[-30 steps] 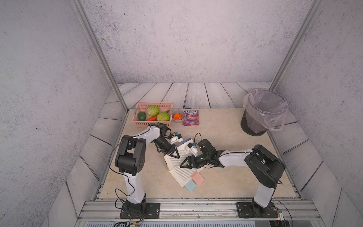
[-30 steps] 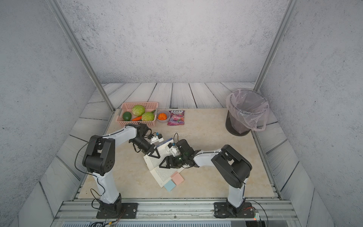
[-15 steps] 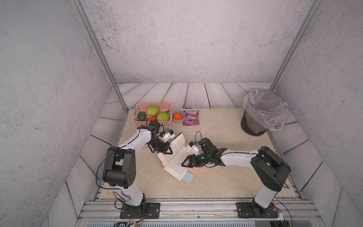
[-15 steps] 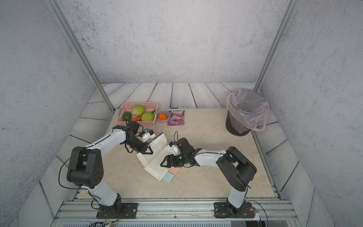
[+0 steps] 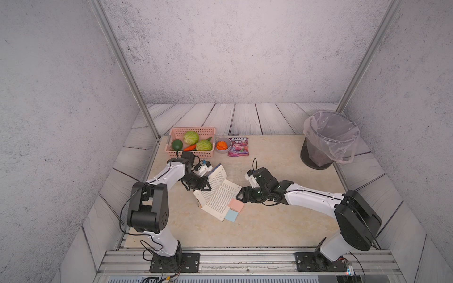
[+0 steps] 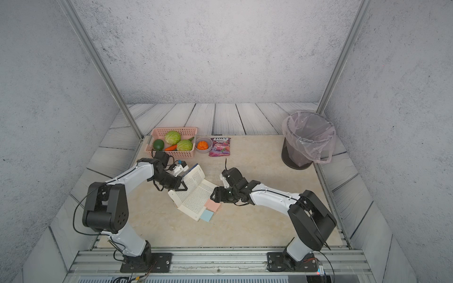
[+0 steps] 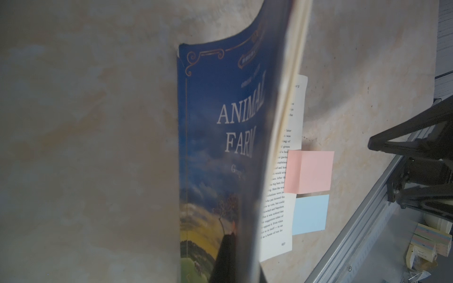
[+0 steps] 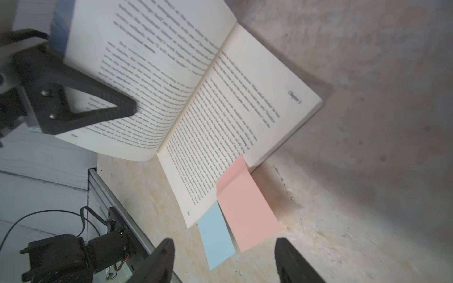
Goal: Peel off the used sticky note
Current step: Tear off the note from the book.
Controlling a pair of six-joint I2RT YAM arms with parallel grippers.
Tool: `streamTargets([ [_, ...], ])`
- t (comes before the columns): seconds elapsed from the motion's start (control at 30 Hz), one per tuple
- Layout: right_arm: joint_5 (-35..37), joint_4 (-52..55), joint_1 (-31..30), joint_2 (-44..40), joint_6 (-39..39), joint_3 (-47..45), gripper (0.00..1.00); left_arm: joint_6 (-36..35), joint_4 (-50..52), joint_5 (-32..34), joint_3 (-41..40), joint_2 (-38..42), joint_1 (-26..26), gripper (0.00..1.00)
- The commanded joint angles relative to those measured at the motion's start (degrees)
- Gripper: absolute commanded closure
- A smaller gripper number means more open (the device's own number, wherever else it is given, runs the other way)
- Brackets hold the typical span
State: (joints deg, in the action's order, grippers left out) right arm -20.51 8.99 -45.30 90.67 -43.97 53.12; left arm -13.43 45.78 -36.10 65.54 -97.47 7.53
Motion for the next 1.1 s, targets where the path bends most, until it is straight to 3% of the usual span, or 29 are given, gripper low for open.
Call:
streamTargets([
  [0.0, 0.6, 0.1, 0.1, 1.3, -3.0, -2.2, 0.32, 0.8, 0.8, -1.0, -0.4, -1.1, -0.7, 1.00],
  [0.67, -4.5, -8.9, -0.6, 11.5, -6.6, -1.7, 0.45, 0.3, 1.6, -2.3, 0.1, -3.3, -0.8, 1.00],
  [0.83, -3.9, -9.0, -0.7, 12.4, -6.5, -0.6, 0.66, 0.2, 1.6, -2.2, 0.1, -3.1, -0.8, 1.00],
  [1.0, -1.4, -6.7, -0.7, 11.7, -5.5, 0.4, 0.97, 0.3, 1.6, -1.8, 0.1, -2.9, -1.0, 1.00],
  [1.07, -0.3, -5.4, -0.7, 11.3, -5.0, 0.9, 1.00, 0.4, 1.5, -1.5, 0.0, -2.8, -1.1, 1.00],
])
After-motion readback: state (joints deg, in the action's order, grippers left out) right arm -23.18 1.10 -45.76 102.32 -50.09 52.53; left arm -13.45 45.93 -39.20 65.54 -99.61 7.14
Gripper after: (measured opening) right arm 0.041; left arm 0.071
